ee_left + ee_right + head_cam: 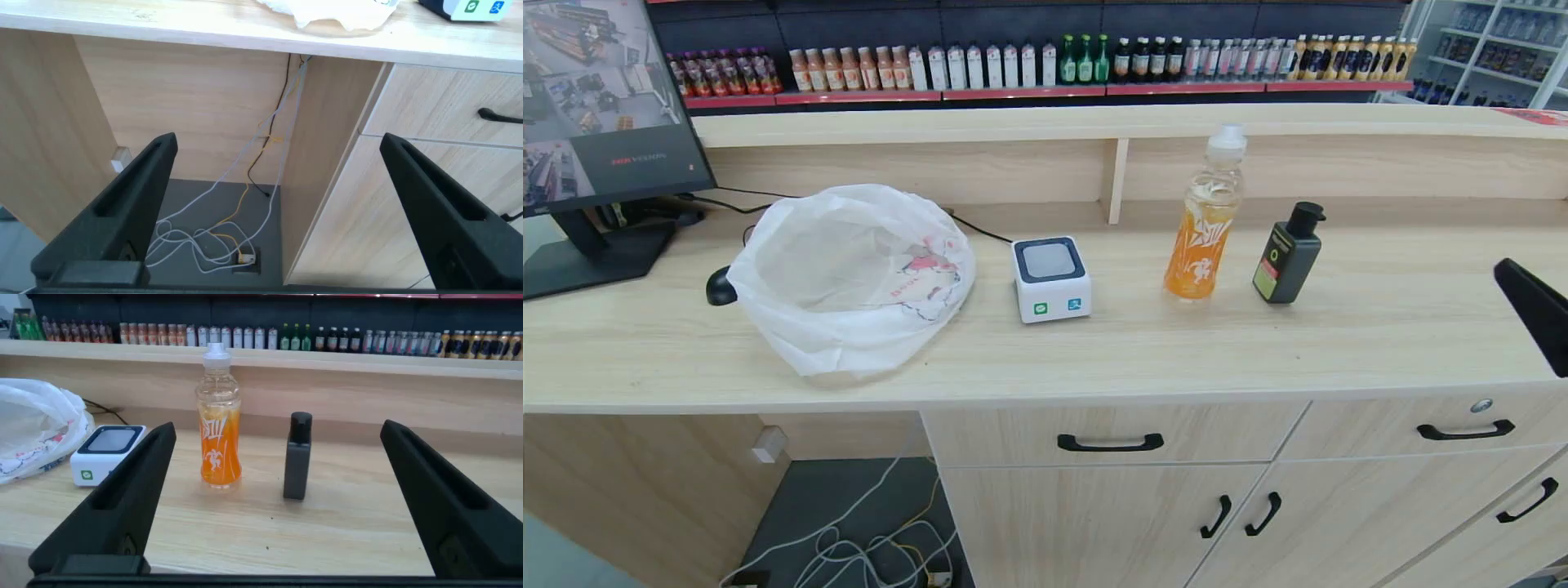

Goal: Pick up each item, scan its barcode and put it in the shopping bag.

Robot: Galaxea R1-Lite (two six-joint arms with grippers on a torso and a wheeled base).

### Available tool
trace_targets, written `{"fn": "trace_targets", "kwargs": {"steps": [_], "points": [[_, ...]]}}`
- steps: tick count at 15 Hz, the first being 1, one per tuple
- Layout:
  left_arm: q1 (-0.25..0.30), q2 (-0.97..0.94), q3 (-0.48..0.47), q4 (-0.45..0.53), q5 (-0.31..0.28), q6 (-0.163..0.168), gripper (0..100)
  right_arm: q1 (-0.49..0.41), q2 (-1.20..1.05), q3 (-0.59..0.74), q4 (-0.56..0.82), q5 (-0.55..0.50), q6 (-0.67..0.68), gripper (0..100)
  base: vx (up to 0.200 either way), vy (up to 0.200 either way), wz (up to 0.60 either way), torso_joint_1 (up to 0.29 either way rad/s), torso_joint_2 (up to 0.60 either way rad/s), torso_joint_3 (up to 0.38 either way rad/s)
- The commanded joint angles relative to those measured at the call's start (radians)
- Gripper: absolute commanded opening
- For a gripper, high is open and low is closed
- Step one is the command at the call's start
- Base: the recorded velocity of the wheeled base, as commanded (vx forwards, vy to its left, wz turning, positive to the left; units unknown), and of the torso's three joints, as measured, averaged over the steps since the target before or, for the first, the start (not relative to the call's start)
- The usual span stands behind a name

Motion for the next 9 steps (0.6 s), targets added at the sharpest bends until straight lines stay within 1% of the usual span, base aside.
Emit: {"fn": "trace_targets", "kwargs": {"steps": [1,3,4,9], "points": [[0.0,0.0,0.0,0.0,0.0,0.0,100,0.018,0.231,-0.009,-0.127,-0.004,-0.002,100,0.0,0.0,0.0,0.0,0.0,0.0],[0.0,0.0,0.0,0.0,0.0,0.0,100,0.018,0.257,-0.034,-0.13,-0.004,-0.005,100,0.0,0.0,0.0,0.0,0.0,0.0],[0.0,0.0,0.0,0.0,0.0,0.0,100,0.028,0.304,-0.077,-0.138,-0.008,-0.024,100,0.0,0.0,0.0,0.0,0.0,0.0],[0.0,0.0,0.0,0.0,0.0,0.0,100,0.028,0.344,-0.086,-0.138,-0.012,-0.01,100,0.0,0.0,0.0,0.0,0.0,0.0]]}}
